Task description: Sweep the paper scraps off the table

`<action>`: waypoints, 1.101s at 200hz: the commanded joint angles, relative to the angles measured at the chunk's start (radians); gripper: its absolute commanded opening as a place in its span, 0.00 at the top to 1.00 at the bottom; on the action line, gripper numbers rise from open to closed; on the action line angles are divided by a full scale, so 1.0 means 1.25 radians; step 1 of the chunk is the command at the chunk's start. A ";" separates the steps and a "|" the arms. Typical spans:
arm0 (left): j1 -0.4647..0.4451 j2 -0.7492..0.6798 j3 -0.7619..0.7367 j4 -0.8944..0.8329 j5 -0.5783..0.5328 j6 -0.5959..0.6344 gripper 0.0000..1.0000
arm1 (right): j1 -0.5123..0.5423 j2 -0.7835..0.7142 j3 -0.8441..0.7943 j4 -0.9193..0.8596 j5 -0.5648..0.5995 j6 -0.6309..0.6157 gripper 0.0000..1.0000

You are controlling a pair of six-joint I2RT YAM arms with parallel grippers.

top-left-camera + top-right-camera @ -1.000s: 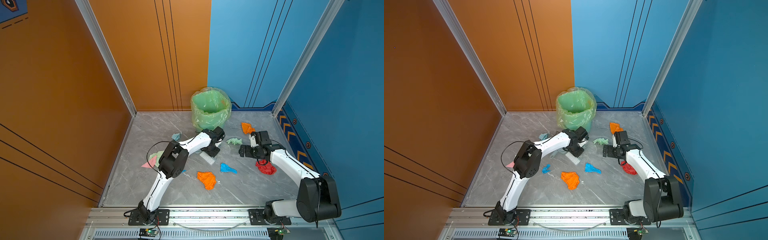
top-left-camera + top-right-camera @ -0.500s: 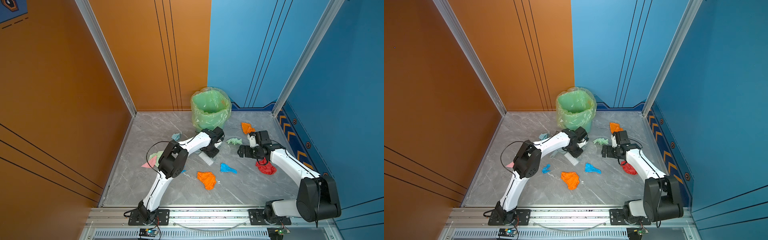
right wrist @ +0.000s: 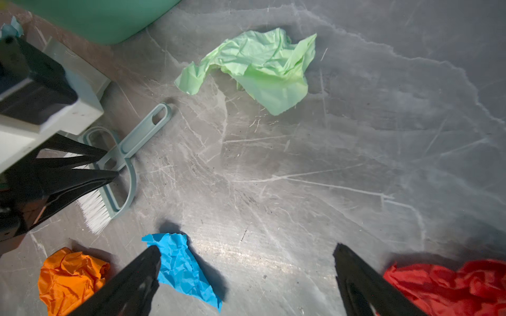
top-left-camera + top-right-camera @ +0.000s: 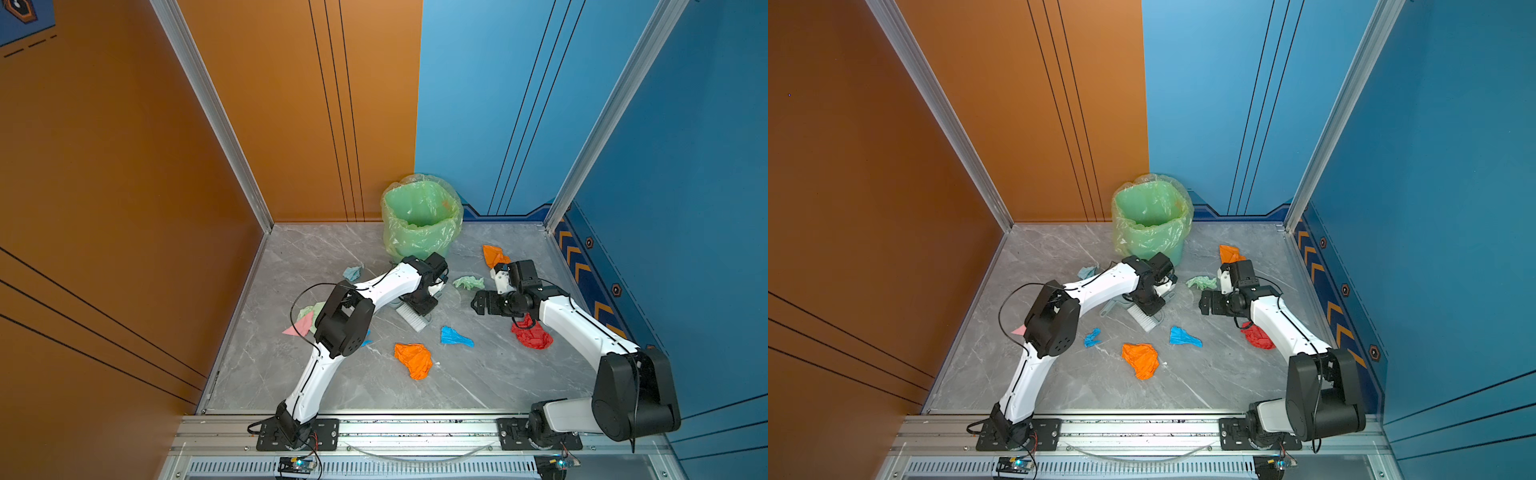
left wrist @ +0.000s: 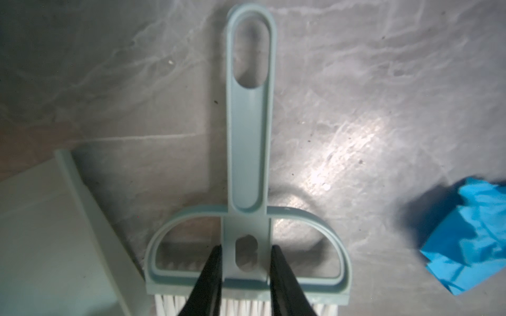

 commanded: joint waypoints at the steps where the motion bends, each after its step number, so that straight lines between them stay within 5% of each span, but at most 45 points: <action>1: 0.005 -0.043 0.001 -0.028 0.001 0.014 0.92 | 0.004 0.007 0.016 -0.024 -0.016 -0.015 0.00; 39: 0.004 -0.050 0.003 -0.035 0.012 0.011 0.97 | 0.004 0.005 0.015 -0.027 -0.025 -0.022 0.00; 125: -0.001 -0.100 -0.011 -0.052 0.092 0.045 1.00 | 0.005 -0.085 -0.066 0.117 -0.230 -0.117 0.00; 193: -0.013 -0.162 -0.030 -0.078 0.203 0.096 1.00 | 0.004 -0.058 0.000 0.053 -0.283 -0.177 0.05; 220: -0.013 -0.180 -0.044 -0.086 0.246 0.122 1.00 | 0.005 -0.045 0.037 0.018 -0.388 -0.217 0.04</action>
